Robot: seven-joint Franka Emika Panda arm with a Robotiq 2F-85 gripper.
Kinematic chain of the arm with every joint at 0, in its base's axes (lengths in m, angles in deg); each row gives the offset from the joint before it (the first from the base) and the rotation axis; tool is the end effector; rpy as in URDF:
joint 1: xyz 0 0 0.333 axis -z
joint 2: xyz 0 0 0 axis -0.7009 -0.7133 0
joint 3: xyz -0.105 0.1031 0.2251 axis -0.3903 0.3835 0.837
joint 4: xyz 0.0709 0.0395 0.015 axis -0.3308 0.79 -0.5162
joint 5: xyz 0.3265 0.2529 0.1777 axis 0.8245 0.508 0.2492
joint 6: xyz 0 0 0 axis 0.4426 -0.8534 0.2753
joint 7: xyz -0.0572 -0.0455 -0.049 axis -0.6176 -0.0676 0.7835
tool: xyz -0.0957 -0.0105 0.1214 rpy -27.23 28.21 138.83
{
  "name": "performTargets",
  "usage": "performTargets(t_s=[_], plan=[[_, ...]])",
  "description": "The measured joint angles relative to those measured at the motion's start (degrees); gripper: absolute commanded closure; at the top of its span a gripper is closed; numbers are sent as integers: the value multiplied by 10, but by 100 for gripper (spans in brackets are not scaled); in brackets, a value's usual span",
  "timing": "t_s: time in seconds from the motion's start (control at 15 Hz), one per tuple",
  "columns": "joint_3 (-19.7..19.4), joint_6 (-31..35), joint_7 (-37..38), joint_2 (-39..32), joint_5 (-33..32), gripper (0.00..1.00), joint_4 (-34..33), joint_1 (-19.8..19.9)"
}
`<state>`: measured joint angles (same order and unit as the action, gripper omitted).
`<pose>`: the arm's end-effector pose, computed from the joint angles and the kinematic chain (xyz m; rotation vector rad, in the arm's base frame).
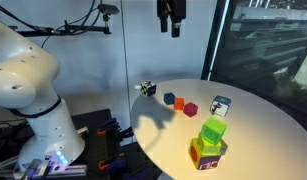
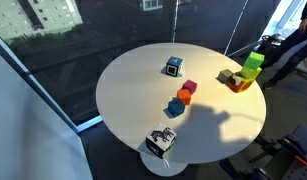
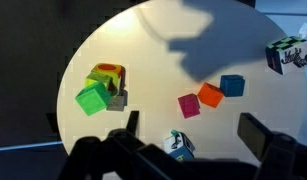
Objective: Put the green block on the table
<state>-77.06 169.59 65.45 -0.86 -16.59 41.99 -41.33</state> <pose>0.4679 -0.0831 0.4996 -3.0955 0.1984 -0.1358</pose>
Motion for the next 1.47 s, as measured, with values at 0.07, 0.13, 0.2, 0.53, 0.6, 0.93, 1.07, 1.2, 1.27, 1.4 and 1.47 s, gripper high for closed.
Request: performTargets(t_s=[0.07,0.13,0.2,0.53,0.6,0.93,1.07,1.2,1.27,1.4,1.47], plan=[[-1,-5,0,-19,0,0,-16,4],[-2,-10,0,-38,0,0,-31,8],[-3,-14,0,-56,0,0,-44,11],[-23,-24,-32,-121,-1,0,-88,17],[-30,-26,-45,-130,-1,0,-93,19],[-63,-27,-129,-159,-1,0,-106,34],[-74,-25,-160,-169,-1,0,-106,38],[-80,-10,-184,-179,-1,0,-105,40],[-82,4,-191,-184,-1,0,-105,42],[-83,36,-194,-194,-2,0,-104,45],[-83,50,-194,-199,-2,0,-104,46]])
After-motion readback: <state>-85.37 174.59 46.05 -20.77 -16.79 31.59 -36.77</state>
